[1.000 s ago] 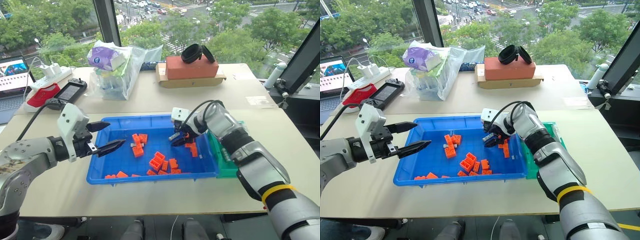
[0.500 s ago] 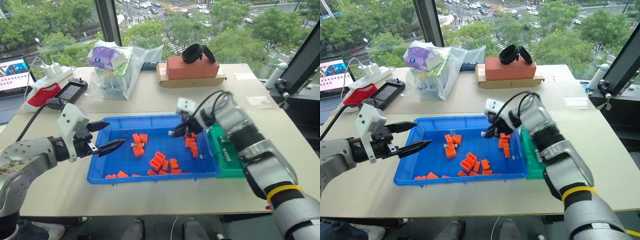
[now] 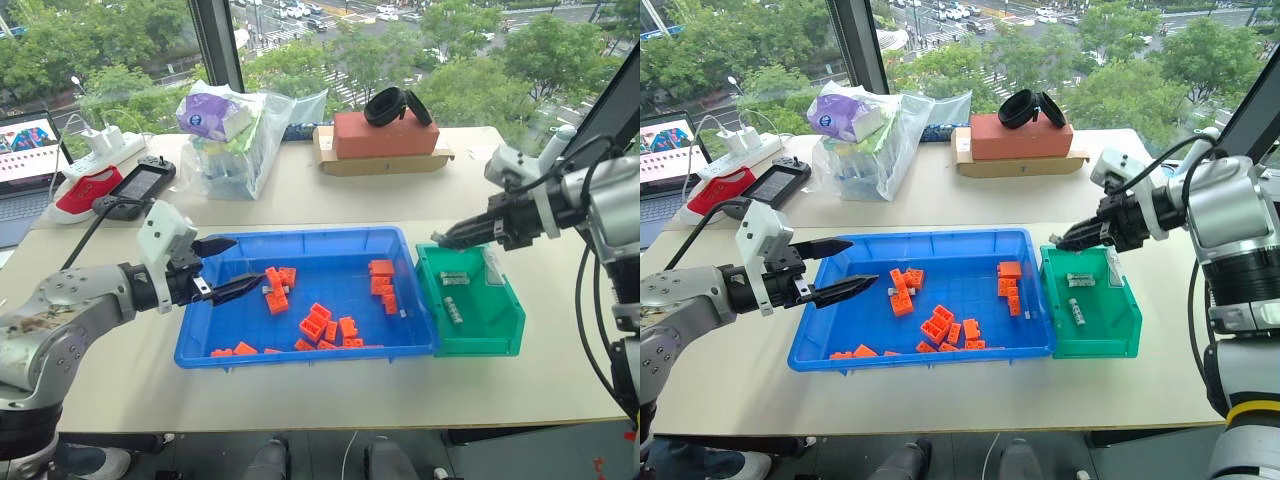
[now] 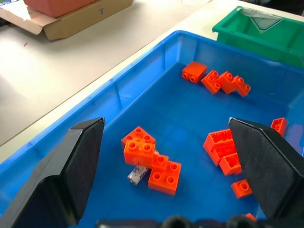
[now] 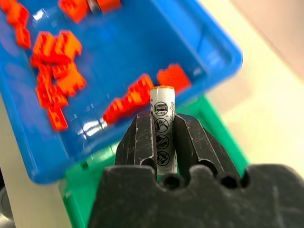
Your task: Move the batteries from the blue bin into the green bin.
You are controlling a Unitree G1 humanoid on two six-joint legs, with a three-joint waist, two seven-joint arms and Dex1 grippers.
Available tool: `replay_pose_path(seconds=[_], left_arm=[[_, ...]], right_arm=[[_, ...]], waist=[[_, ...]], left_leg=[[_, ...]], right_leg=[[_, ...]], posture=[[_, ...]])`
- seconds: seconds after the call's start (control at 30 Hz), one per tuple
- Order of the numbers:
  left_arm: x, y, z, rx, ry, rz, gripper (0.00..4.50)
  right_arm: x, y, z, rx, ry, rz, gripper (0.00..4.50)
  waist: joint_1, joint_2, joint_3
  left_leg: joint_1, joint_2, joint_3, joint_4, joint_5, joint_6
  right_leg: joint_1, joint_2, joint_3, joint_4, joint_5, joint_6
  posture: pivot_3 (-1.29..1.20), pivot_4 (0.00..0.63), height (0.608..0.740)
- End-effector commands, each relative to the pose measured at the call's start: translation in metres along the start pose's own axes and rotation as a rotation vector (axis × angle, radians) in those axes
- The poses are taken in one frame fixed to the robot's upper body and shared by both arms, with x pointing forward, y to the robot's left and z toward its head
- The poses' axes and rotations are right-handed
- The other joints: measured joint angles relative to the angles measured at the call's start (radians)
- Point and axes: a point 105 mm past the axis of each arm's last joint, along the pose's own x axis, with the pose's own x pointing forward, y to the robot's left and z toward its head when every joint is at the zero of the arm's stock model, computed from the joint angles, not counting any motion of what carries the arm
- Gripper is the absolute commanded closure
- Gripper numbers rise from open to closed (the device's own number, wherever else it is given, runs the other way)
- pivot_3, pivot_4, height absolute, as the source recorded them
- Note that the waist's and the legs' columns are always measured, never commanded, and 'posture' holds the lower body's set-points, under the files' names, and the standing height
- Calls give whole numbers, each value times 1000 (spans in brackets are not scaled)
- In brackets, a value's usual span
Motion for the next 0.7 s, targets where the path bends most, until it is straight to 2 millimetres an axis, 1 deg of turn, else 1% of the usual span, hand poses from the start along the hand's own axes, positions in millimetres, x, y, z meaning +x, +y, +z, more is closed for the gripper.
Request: replay_pose_path(seconds=[0.03, 0.07, 0.1, 0.13, 0.17, 0.23, 0.27, 0.33, 0.43, 0.47, 0.53, 0.57, 0.67, 0.7], left_arm=[[-1, 1, 9, 40, -23, -4, 0], [-1, 1, 9, 41, -23, -5, 0], [-1, 0, 9, 41, -22, -5, 0], [-2, 0, 9, 42, -21, -5, 0], [-3, 0, 10, 43, -20, -5, 0], [-6, 1, 10, 46, -16, 0, 0], [-7, 2, 10, 48, -13, 7, 0], [-12, 6, 11, 51, -13, 36, 0], [-15, 10, 12, 54, -14, 81, 0], [-17, 11, 12, 54, -11, 99, 0], [-27, 16, 12, 56, 2, 157, 0], [-31, 18, 12, 57, 9, 178, 0], [-44, 24, 9, 53, 32, 248, 0], [-53, 24, 8, 50, 46, 278, 0]], right_arm=[[0, 0, -18, -45, 95, -54, 4238], [1, -1, -22, -52, 108, -62, 4238], [1, -2, -25, -57, 115, -69, 3238], [0, -3, -25, -62, 118, -80, 3135], [0, -4, -25, -65, 121, -87, 2733], [-3, -6, -21, -73, 109, -98, 2085], [-4, -8, -16, -85, 92, -107, 1762], [-2, -9, 6, -103, 17, -114, 1074], [15, -1, 44, -141, -122, -87, 37], [22, 5, 55, -152, -158, -65, 13], [45, 26, 84, -200, -239, 32, 13], [52, 34, 93, -216, -264, 64, 13], [73, 51, 112, -241, -301, 133, 13], [89, 61, 117, -265, -290, 163, 13]], waist=[[1, 0, 0], [1, 0, 0], [1, 0, 0], [0, 0, 0], [-2, 0, 0], [-2, 0, 0], [-2, 0, 0], [-3, 0, 0], [-8, 0, 0], [-9, 0, 0], [-8, 0, 0], [-10, 0, 0], [-3, 0, 0], [-1, 0, 0]], left_leg=[[0, 0, 0, 0, 0, 0], [0, 0, 0, 0, 0, 0], [0, 0, 0, 0, 0, 0], [0, 0, 0, 0, 0, 0], [0, 0, 0, 0, 0, 0], [0, 0, 0, 0, 0, 0], [0, 0, 0, 0, 0, 0], [0, 0, 0, 0, 0, 0], [1, 1, 0, 0, 0, 0], [1, 1, 1, 0, 0, 0], [1, 1, 1, 0, 0, 0], [1, 1, 1, 0, 0, 0], [0, 1, 0, -1, 0, 0], [0, 1, 0, -1, 0, 0]], right_leg=[[0, 0, 0, 0, 0, 0], [0, 0, 0, 0, 0, 0], [0, 0, 0, 0, 0, 0], [0, 0, 0, 0, 0, 0], [0, 0, 0, 0, 0, 0], [0, 0, 0, 0, 0, 0], [0, 0, 0, 0, 0, 0], [0, 0, 0, 0, 0, 0], [0, 0, 0, 0, 0, 0], [0, 0, 0, 0, 0, 0], [0, 0, 0, 0, 0, 0], [0, 0, 0, 0, 0, 0], [0, 0, 0, 0, 0, -1], [0, 0, 0, 0, 0, -1]], posture=[[0, 150, 740], [0, 150, 740], [0, 150, 740], [0, 150, 740], [0, 150, 740], [0, 150, 740], [0, 150, 740], [0, 150, 740], [0, 150, 740], [0, 150, 740], [0, 150, 740], [0, 150, 740], [0, 150, 740], [0, 150, 740]])
